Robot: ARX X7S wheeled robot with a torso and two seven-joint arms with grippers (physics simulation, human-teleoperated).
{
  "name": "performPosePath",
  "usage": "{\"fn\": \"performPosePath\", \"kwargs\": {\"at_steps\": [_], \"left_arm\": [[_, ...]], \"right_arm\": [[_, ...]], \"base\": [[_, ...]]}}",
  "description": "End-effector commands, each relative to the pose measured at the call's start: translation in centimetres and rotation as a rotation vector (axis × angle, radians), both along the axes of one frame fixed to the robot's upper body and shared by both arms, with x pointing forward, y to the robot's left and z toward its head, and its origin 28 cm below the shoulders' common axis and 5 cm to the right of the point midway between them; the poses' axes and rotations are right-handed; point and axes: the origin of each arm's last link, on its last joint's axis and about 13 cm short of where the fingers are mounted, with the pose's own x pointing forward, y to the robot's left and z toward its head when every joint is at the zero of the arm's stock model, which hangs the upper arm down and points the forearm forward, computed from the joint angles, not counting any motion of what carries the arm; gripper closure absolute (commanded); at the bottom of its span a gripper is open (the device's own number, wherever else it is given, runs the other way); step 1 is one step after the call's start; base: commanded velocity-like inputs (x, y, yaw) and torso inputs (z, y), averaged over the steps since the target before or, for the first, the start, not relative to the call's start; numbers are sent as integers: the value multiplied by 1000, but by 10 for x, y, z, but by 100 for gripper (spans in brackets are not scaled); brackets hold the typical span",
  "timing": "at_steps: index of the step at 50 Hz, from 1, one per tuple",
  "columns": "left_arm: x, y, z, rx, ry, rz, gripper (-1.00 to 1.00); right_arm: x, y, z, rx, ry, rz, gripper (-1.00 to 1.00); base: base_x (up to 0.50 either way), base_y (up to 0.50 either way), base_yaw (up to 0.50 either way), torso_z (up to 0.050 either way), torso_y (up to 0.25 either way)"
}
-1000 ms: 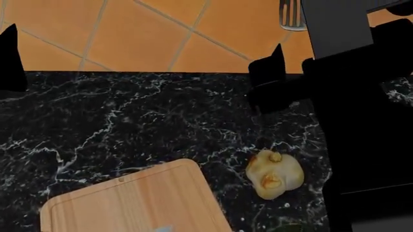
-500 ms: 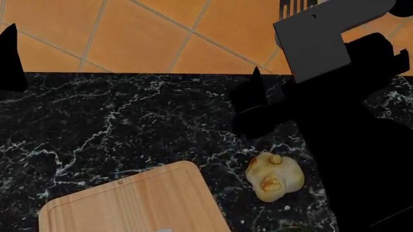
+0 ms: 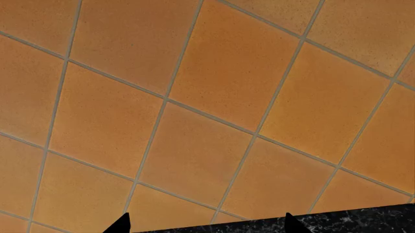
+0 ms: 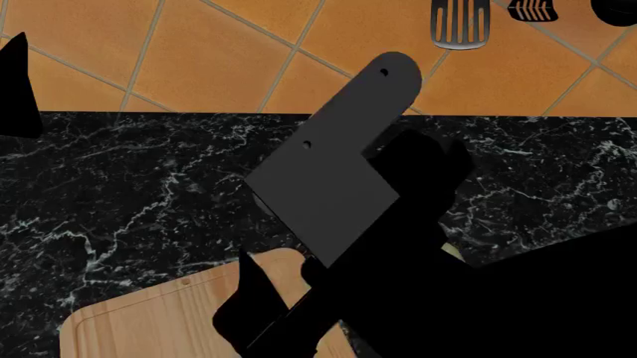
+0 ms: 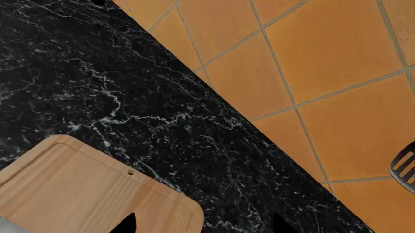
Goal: Clear the non-vegetable object off the cutting board and place the vegetables onto it.
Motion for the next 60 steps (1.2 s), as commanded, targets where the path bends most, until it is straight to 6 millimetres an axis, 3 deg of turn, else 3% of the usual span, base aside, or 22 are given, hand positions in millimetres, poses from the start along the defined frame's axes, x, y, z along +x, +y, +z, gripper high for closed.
{"fn": "performPosePath", "kwargs": {"at_steps": [1,6,7,8,24,40,60], "left_arm": [[1,-1,1,-26,-4,-10,-100],[3,0,-2,-28,0,-9,-100],[2,1,-2,-35,-2,-8,-100],[2,1,-1,-35,-2,-8,-100],[2,3,0,-36,-7,-2,-100],[3,5,0,-40,-9,1,-100],[3,7,-1,-38,-7,8,-100]], "right_arm": [[-20,15,5,-6,98,137,-100],[-28,25,3,-75,102,229,-100],[-42,42,-2,-197,101,350,-100],[-43,43,-2,-202,104,362,-100],[-39,57,-12,-329,129,455,-100],[-12,65,-17,-442,104,466,-100],[6,73,-28,-463,139,521,-100]], "base": [[19,0,0,0,0],[19,0,-1,0,0],[19,0,0,0,0],[18,0,0,0,0],[19,0,0,0,0],[20,0,-2,0,0],[20,0,-3,0,0]]}}
